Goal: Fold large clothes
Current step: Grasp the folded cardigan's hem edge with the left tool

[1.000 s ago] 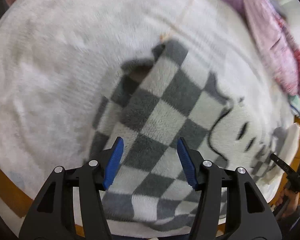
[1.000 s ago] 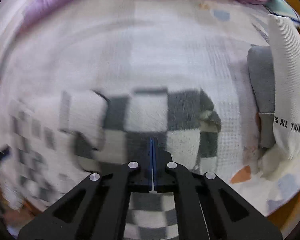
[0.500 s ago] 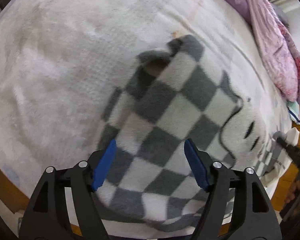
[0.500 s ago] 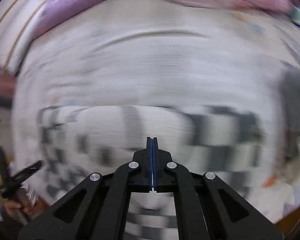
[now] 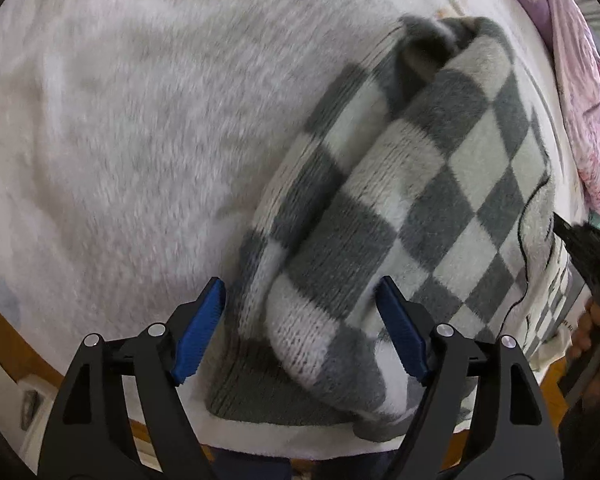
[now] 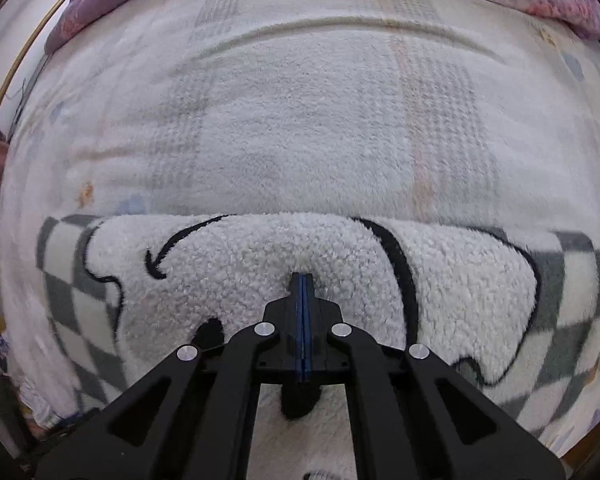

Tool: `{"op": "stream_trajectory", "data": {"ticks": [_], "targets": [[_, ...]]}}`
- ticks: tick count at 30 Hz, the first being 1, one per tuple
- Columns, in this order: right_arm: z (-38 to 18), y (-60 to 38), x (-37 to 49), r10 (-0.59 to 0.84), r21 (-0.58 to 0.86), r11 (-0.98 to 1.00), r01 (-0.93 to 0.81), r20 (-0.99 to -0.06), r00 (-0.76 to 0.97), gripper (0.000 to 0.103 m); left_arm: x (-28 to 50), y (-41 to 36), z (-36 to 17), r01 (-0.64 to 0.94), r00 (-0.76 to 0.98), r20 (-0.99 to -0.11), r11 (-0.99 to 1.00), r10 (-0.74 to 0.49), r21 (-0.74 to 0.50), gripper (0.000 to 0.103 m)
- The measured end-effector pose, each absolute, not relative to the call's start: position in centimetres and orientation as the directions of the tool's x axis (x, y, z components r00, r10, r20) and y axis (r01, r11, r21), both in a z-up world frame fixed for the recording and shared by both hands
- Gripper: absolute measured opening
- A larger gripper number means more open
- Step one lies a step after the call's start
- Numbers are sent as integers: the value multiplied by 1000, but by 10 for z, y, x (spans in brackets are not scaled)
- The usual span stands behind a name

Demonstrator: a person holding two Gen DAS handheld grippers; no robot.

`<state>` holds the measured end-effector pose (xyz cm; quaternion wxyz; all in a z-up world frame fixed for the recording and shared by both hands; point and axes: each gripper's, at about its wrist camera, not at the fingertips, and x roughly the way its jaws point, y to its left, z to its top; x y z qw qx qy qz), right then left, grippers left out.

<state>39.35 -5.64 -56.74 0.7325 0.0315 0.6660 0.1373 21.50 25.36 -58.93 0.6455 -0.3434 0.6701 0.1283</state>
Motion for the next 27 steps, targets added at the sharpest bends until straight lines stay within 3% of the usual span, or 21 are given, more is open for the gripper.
{"op": "stream_trajectory", "data": {"ticks": [3,6,13,27], "targets": [[-557,-73,364,268,263,957,-120,-963,24,0,206,261,-595,-638,78,-943,711,-325,-298,80],[-580,-85,327,277,280,957,-77,-960,-49,0,200,267,-594,-615,75,-939,726,-334,-307,80],[-584,-88,327,265,266,961,-73,-964,-18,0,199,253,-606,-609,59,-920,716,-388,-342,80],[-583,-113,249,289,290,957,-15,-957,-30,0,149,240,-622,-621,72,-882,670,-467,-406,82]]}}
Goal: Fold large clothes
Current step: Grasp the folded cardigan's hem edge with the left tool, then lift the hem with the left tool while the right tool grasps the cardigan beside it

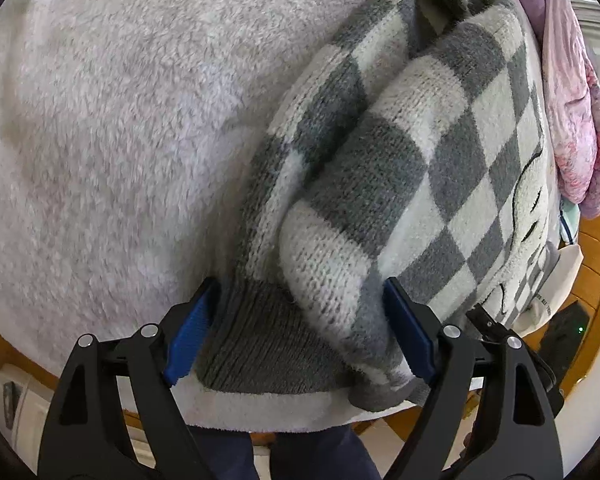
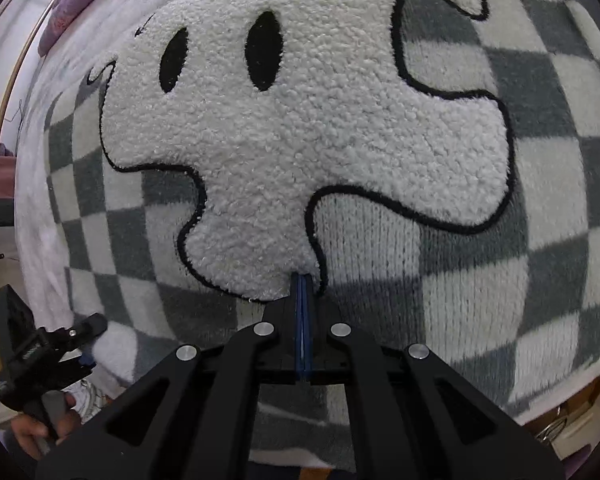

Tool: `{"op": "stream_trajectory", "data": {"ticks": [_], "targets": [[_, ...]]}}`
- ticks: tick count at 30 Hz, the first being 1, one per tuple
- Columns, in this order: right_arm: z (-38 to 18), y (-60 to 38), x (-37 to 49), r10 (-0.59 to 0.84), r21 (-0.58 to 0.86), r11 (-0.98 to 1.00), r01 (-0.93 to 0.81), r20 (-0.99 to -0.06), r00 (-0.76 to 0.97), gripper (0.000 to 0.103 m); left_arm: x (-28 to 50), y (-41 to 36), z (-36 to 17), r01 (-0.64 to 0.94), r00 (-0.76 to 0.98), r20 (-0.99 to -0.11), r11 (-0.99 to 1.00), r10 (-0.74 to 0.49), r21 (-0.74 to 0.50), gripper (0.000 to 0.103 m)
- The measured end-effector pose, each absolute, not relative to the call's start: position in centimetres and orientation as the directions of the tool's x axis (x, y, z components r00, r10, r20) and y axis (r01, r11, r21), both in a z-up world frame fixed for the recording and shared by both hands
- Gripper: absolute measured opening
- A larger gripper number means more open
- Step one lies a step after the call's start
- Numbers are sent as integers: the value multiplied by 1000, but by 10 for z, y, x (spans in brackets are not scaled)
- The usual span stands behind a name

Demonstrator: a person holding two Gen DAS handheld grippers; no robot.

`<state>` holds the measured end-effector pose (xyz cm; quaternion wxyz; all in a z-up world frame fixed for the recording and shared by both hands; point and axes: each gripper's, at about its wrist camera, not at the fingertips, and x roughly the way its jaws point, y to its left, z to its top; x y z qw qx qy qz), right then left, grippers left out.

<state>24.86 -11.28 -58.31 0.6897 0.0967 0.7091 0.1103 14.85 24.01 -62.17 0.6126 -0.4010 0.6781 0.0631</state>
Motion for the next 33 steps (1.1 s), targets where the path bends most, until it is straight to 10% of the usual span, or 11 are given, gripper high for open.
{"op": "stream_trajectory", "data": {"ticks": [22,27,33], "targets": [[-596,-126,158,322,322,943,-82,-947,-11,0,83,254,-632,-638,159,-841,596,-517,-487,82],[-577,-103,139,288,281,954,-107,-956,59,4,95,247,-615,-592,152,-821,615,-550,-521,34],[-531,-27,85,353,254,886,-387,-912,209,50,106,247,-595,-532,125,-785,626,-607,-569,24]]}}
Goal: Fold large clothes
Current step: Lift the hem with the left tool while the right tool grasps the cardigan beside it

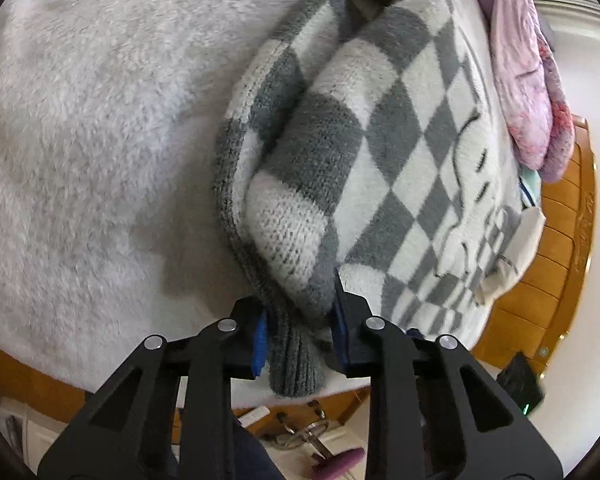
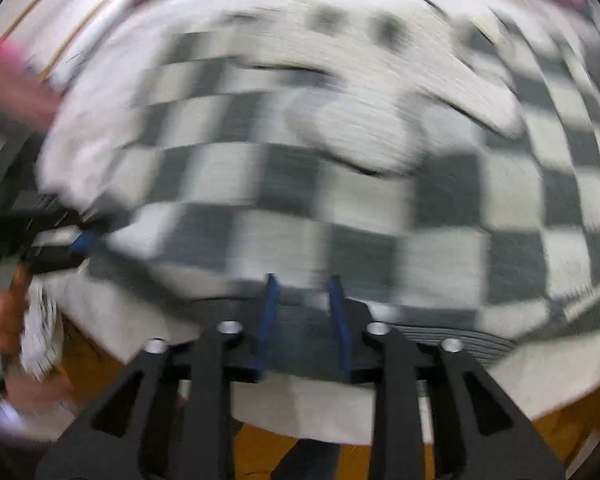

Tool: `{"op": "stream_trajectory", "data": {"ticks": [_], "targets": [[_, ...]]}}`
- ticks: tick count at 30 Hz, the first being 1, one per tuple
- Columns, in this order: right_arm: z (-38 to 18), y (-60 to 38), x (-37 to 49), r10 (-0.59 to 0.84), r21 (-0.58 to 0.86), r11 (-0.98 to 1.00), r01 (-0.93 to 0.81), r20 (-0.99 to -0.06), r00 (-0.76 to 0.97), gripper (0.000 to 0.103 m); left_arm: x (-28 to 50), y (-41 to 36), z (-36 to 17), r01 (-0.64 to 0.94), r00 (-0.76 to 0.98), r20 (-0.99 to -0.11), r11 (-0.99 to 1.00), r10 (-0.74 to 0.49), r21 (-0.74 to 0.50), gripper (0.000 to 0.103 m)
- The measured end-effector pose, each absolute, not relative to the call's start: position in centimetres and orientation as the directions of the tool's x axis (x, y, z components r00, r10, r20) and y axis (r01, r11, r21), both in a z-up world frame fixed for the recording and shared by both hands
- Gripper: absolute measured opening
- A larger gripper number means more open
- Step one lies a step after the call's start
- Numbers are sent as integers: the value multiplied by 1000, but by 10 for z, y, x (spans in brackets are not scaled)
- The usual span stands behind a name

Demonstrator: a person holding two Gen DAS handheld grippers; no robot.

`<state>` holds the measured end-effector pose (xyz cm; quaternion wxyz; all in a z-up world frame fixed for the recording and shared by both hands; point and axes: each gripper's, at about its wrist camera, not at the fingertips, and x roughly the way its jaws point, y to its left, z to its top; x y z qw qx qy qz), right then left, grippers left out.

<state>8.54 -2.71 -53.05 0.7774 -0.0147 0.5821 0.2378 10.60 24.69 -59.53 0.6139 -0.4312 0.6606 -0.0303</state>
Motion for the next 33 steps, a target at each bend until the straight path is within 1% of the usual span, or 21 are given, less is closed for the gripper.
{"op": "stream_trajectory", "data": {"ticks": [1,3,5,6,8,9,11,13,15,16,18,19,20,22,23,25,26,27,29,31,33], "targets": [[-523,-10,74,368,239,867,-438,-899,238,61,107,249,-594,-532,117,-774,619,-622,-577,23],[-510,23,52,375,181,830,-528,-881,288,62,111,255,-591,-525,100,-750,606,-654,-598,23],[-503,33,39,384,143,808,-571,-864,326,68,117,256,-585,-504,79,-737,611,-671,-611,22],[-500,48,33,378,103,797,-596,-854,358,68,119,257,-581,-495,69,-723,606,-687,-623,22],[-496,53,30,379,69,775,-629,-847,374,68,123,256,-576,-476,55,-709,606,-703,-637,22],[-501,67,35,380,48,762,-646,-841,385,68,124,255,-576,-474,48,-701,602,-711,-643,22],[-504,82,32,353,-29,744,-668,-831,429,75,127,254,-576,-474,40,-689,593,-723,-650,22],[-516,93,35,319,-110,719,-686,-825,467,76,130,253,-577,-473,24,-678,589,-735,-655,22],[-530,98,40,282,-147,713,-686,-835,472,75,132,253,-578,-474,17,-666,580,-746,-662,22],[-536,100,45,260,-162,717,-678,-840,476,74,133,253,-578,-472,12,-664,582,-747,-663,22],[-542,101,55,244,-161,725,-669,-850,468,62,133,257,-582,-472,0,-659,581,-752,-663,23],[-545,99,62,238,-137,735,-665,-865,441,47,135,260,-585,-491,-8,-659,577,-752,-652,23],[-547,97,69,238,-115,746,-657,-874,423,34,135,262,-586,-504,-5,-656,569,-754,-650,28],[-544,91,72,255,-75,753,-654,-883,394,27,141,267,-588,-518,-2,-635,543,-773,-660,36],[-543,91,74,258,-69,754,-654,-884,390,26,145,268,-588,-518,-9,-639,550,-769,-655,43],[-538,87,72,262,-58,756,-651,-886,383,23,158,268,-588,-518,-32,-644,564,-765,-644,47],[-536,85,72,267,-42,763,-645,-888,375,22,165,266,-591,-526,-55,-639,566,-767,-635,52],[-534,82,74,273,-19,776,-631,-891,363,22,171,263,-592,-528,-68,-640,572,-766,-628,55],[-529,76,77,284,22,800,-600,-895,345,19,183,256,-593,-518,-101,-656,602,-748,-608,55],[-527,70,84,298,64,817,-573,-898,325,19,190,252,-591,-518,-134,-664,623,-735,-586,60],[-524,61,101,314,101,832,-546,-896,314,18,189,249,-586,-523,-162,-667,637,-727,-567,79]]}}
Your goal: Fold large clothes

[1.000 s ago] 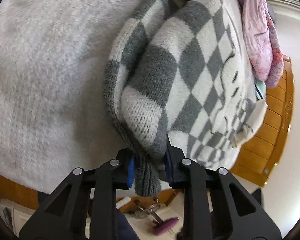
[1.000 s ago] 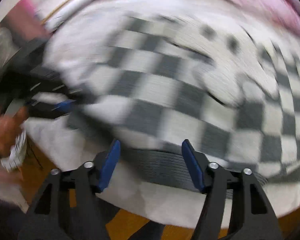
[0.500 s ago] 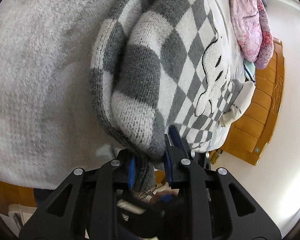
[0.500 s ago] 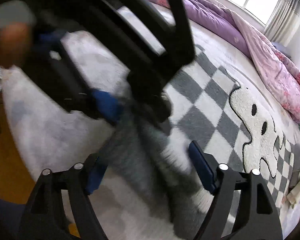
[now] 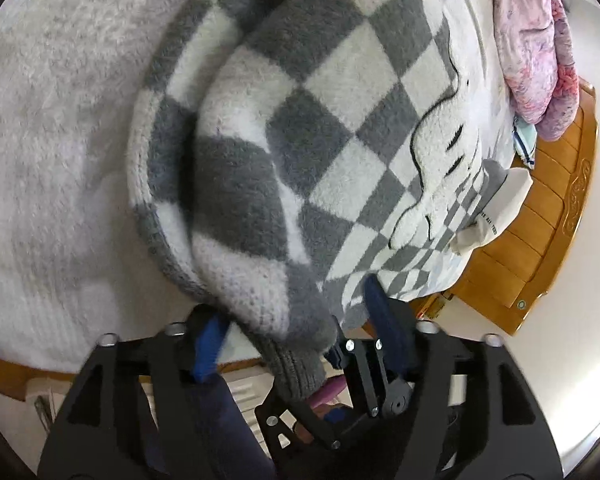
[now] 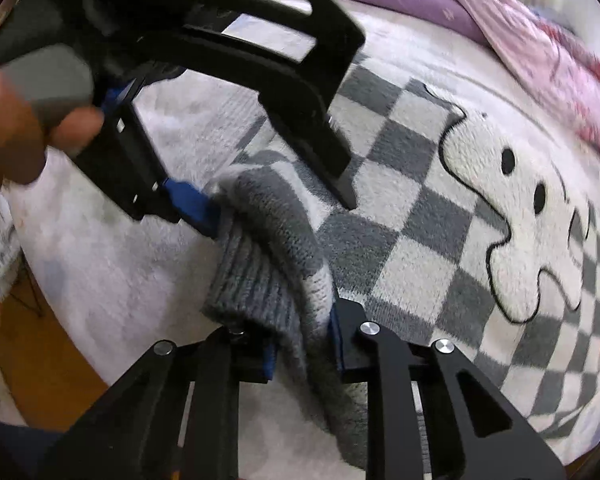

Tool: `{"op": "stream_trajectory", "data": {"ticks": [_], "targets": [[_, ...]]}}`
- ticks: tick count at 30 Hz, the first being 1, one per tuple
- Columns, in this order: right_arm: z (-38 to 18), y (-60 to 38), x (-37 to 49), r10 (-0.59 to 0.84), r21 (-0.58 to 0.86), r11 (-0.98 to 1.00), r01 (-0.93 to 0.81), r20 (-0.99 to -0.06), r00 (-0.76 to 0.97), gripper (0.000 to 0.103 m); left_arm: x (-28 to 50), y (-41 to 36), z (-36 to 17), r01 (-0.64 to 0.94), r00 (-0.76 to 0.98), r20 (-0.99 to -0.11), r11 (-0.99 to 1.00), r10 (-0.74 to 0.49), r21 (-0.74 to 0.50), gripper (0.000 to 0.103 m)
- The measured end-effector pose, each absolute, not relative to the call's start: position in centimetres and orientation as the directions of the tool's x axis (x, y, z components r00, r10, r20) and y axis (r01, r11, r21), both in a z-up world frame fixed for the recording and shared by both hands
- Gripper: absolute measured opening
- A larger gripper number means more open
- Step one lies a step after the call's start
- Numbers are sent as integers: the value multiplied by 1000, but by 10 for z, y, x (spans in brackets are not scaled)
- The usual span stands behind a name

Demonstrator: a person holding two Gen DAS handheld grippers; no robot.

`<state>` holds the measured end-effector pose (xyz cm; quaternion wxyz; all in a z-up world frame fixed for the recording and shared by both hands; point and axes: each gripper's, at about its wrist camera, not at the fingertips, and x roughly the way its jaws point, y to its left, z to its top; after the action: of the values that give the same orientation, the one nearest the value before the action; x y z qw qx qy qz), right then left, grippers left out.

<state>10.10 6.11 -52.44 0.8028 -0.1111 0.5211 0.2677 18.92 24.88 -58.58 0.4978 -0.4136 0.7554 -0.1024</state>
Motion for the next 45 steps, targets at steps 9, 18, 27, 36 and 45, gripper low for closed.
{"op": "stream_trajectory", "data": {"ticks": [9,18,27,36,45], "targets": [[-504,34,114,381,214,859,-466,-875,299,18,184,284,-577,-560,-72,-748,647,-659,-516,94],[-487,-4,135,475,399,869,-292,-839,266,18,256,239,-544,-266,-18,-923,892,-383,-365,29],[-451,-124,150,575,629,777,-12,-702,420,18,264,121,-416,118,179,-919,935,-352,-335,25],[-483,-291,150,564,720,637,275,-679,471,18,278,-97,-397,364,196,-919,896,-342,-256,25],[-541,-409,153,538,644,550,532,-760,363,18,290,-283,-473,474,64,-960,855,-273,-211,27]]}}
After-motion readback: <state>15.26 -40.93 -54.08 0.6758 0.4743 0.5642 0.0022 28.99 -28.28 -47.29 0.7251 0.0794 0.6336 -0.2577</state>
